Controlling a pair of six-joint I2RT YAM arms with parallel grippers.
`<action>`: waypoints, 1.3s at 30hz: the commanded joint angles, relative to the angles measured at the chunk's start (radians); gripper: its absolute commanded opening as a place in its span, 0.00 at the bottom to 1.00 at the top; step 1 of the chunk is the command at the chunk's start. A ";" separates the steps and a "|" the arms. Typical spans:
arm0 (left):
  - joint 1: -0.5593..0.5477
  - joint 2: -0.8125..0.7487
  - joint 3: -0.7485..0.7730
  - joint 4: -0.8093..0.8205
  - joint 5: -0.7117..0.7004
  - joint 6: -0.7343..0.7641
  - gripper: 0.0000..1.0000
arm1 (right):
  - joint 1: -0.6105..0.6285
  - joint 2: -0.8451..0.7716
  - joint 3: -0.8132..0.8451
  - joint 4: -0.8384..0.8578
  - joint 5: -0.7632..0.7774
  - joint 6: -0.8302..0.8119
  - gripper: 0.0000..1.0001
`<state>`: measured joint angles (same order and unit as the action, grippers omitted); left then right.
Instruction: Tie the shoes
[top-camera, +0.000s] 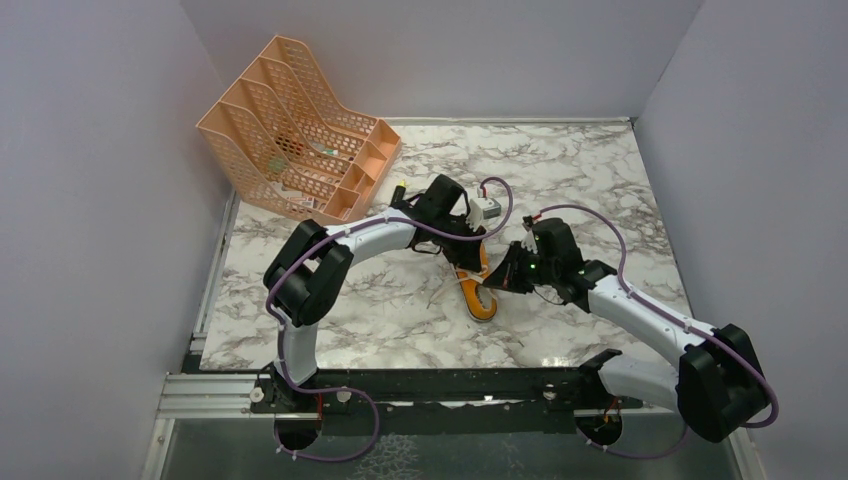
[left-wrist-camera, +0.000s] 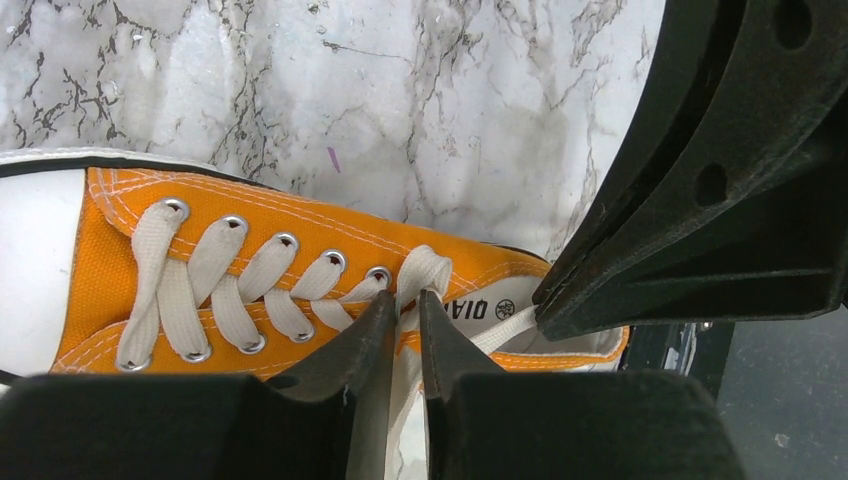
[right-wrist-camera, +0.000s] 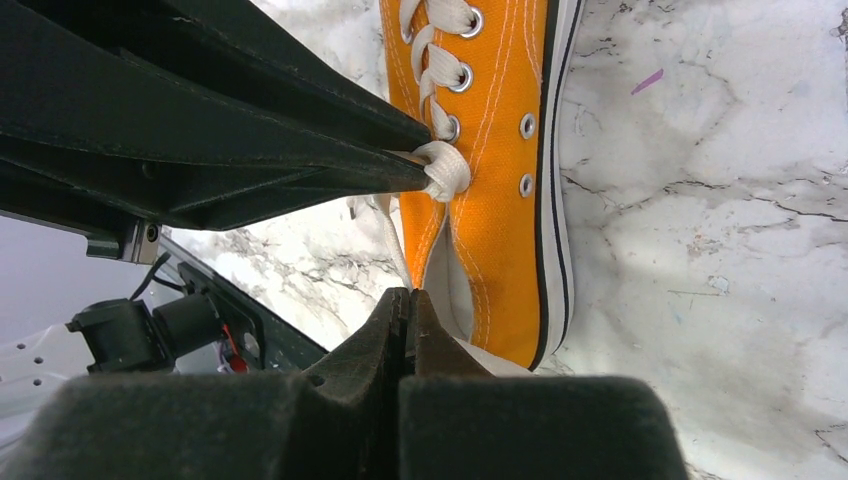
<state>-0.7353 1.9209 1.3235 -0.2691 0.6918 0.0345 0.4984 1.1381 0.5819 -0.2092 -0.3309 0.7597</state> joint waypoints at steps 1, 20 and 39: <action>-0.009 0.012 0.020 0.023 0.000 -0.017 0.14 | 0.008 -0.002 -0.014 0.027 -0.018 0.021 0.01; -0.009 -0.119 -0.056 0.031 -0.049 -0.031 0.00 | 0.008 0.055 0.007 0.085 0.030 0.093 0.00; -0.008 -0.164 -0.102 0.033 -0.072 -0.083 0.00 | 0.008 0.135 -0.008 0.246 0.146 0.272 0.01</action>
<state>-0.7399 1.8153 1.2358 -0.2539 0.6399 -0.0372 0.4984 1.2671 0.5713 -0.0288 -0.2539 0.9810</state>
